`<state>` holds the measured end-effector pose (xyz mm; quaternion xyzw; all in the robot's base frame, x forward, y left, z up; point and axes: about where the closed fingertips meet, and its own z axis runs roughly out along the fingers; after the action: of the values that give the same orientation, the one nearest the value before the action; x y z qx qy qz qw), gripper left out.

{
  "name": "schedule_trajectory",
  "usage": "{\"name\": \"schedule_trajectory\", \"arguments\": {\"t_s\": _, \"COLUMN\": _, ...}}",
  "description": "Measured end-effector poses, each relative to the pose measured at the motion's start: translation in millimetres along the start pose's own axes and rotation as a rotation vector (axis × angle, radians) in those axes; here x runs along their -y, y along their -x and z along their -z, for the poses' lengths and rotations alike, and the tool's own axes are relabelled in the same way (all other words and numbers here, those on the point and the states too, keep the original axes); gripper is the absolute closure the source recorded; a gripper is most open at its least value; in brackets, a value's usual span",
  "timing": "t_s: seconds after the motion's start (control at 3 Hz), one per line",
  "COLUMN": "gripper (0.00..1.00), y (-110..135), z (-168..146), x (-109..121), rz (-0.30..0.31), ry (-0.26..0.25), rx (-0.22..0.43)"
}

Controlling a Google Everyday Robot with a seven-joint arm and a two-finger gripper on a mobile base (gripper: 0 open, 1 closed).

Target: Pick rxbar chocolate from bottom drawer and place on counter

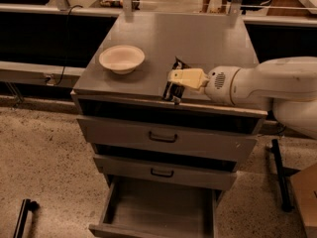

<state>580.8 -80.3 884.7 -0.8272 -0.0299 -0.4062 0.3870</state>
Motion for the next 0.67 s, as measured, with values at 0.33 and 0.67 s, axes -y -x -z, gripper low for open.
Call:
{"name": "schedule_trajectory", "arguments": {"t_s": 0.33, "gripper": 1.0, "y": -9, "z": 1, "x": 0, "rz": 0.033, "ry": 0.017, "rx": 0.001}}
{"name": "schedule_trajectory", "arguments": {"t_s": 0.67, "gripper": 1.0, "y": -29, "z": -12, "x": -25, "rz": 0.065, "ry": 0.095, "rx": 0.001}}
